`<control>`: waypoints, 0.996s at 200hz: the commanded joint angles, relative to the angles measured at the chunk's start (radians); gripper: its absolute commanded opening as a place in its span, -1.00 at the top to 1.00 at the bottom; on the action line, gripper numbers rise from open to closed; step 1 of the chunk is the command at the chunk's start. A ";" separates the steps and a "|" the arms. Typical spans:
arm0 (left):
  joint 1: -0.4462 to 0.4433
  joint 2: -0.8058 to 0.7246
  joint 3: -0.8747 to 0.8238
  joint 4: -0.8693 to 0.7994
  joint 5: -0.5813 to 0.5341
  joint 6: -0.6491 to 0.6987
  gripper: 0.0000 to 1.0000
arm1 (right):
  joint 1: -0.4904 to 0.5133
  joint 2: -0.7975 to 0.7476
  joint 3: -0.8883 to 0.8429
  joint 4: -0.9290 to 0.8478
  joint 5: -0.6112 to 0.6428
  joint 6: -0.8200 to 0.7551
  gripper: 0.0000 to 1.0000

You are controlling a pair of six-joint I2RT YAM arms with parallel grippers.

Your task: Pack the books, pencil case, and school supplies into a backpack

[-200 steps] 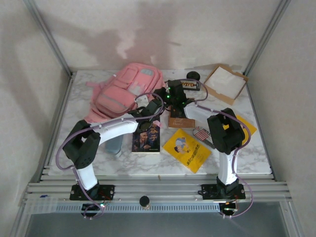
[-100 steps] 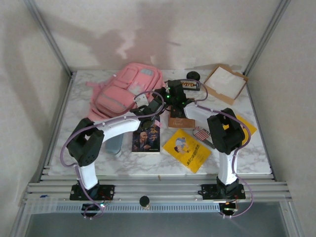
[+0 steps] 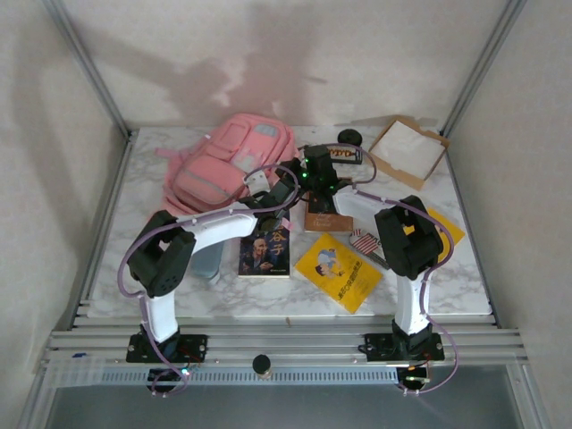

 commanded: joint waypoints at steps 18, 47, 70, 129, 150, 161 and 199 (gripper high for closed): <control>0.015 -0.019 -0.001 0.025 0.020 0.058 1.00 | 0.008 -0.026 0.025 0.087 -0.032 0.017 1.00; 0.014 -0.065 -0.018 0.016 0.056 0.079 1.00 | 0.004 -0.021 0.034 0.093 -0.017 0.028 1.00; 0.015 -0.115 -0.048 0.010 0.123 0.103 1.00 | -0.009 -0.004 0.059 0.081 -0.014 0.035 1.00; 0.021 -0.247 -0.143 -0.079 0.240 0.136 1.00 | -0.055 0.029 0.082 0.081 -0.028 0.050 1.00; 0.032 -0.303 -0.183 -0.106 0.278 0.154 1.00 | -0.076 0.028 0.072 0.094 -0.029 0.063 1.00; 0.041 -0.333 -0.203 -0.130 0.290 0.169 1.00 | -0.086 0.033 0.084 0.085 -0.029 0.056 1.00; 0.087 -0.464 -0.305 -0.181 0.328 0.215 1.00 | -0.124 0.063 0.117 0.071 -0.064 0.048 1.00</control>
